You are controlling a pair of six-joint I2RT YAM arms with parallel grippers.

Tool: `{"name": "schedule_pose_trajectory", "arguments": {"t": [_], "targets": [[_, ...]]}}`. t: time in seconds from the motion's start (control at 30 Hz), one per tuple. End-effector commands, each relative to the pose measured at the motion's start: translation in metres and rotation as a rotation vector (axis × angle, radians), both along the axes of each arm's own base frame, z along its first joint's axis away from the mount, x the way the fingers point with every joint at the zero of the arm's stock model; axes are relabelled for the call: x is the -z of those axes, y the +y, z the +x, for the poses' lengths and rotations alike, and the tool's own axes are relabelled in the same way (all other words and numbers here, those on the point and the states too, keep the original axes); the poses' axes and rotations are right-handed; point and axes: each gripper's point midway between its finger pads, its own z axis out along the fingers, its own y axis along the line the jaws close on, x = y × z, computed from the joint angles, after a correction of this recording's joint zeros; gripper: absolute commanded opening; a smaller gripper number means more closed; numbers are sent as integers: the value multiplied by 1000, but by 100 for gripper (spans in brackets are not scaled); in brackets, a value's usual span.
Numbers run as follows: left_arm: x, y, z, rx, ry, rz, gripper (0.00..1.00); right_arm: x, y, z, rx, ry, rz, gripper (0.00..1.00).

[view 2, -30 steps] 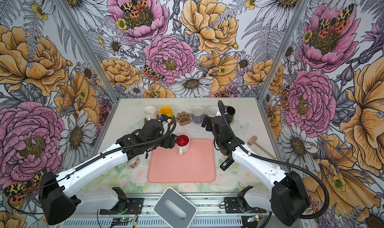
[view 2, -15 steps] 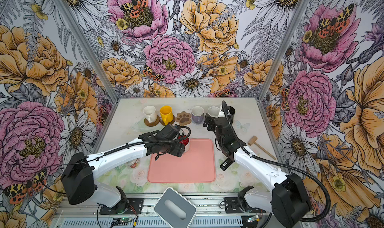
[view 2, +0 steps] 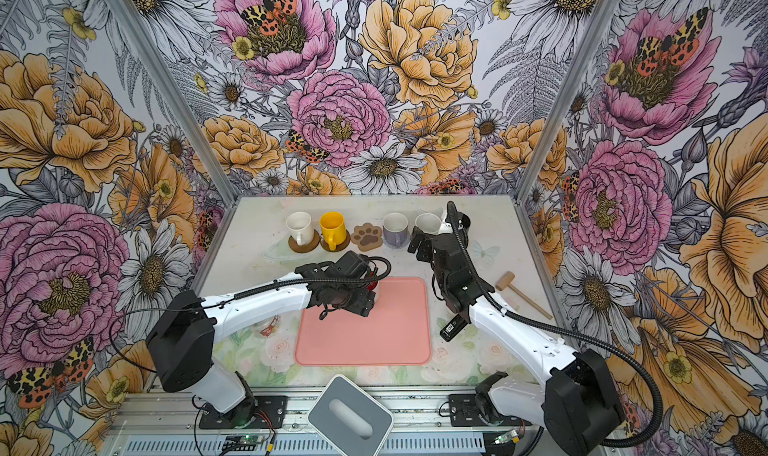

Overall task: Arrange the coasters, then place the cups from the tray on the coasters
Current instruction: 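Lower the left gripper over the red-lined mug and grasp its rim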

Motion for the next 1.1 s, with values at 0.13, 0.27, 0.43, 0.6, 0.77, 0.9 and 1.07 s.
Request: {"name": "schedule_pose_trajectory", "arguments": {"t": [0.13, 0.27, 0.43, 0.6, 0.77, 0.9, 1.07], "targets": [[2, -8, 8, -37, 4, 4, 83, -2, -2, 2, 4, -18, 20, 99], [9, -8, 10, -52, 10, 19, 79, 0, -2, 3, 2, -14, 22, 99], [17, -7, 13, -69, 18, 41, 72, 1, -3, 4, 0, -11, 25, 99], [23, -5, 14, -87, 20, 59, 67, 2, -3, 5, 0, -9, 25, 99], [29, -3, 17, -102, 18, 77, 59, 2, -3, 5, -2, -8, 28, 99], [30, -1, 19, -111, 8, 88, 57, 3, -3, 7, -2, -6, 27, 99], [31, -1, 21, -115, 3, 91, 53, 4, -2, 8, -6, -1, 29, 99]]}}
